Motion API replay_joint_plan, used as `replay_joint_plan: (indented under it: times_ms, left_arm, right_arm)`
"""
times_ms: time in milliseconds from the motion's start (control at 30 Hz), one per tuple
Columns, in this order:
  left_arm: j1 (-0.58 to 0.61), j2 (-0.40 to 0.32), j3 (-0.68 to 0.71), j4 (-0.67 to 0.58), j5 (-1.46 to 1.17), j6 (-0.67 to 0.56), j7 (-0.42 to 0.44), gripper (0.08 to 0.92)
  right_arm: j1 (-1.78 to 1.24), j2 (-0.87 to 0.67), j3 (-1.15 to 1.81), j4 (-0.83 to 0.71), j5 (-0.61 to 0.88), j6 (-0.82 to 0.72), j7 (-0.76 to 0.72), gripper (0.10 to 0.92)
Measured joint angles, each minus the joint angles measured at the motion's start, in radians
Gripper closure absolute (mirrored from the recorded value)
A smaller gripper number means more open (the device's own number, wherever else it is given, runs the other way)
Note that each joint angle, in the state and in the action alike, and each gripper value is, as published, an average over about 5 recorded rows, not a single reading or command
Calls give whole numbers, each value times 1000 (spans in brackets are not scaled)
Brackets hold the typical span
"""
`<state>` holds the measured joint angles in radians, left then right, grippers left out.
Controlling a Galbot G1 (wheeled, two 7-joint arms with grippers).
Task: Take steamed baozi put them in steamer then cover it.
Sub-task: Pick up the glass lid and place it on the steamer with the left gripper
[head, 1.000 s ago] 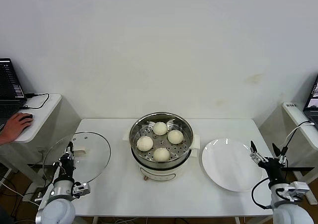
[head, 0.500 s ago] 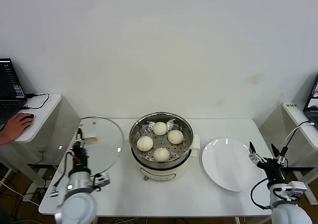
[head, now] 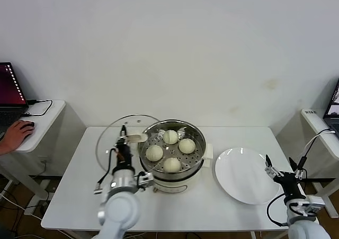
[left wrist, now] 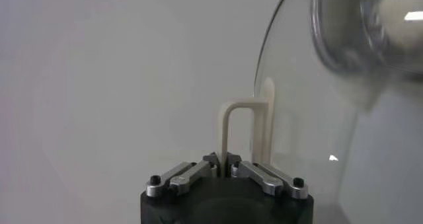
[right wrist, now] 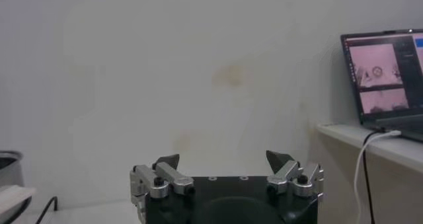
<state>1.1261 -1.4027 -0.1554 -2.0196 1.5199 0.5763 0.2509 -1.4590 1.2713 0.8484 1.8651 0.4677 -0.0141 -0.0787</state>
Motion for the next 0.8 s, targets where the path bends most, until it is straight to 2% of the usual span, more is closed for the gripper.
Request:
replay_joint_plan:
  times_ms: [467,800]
  left_arm:
    - [-173,-115,154,183,26,21,31,859]
    - [-213,-169,184,300,59,25,50,859]
  right_arm:
    - [22,16,8,-30,-22,0,-2,202]
    - [25,16,9,-35,-20,-1,-2,202]
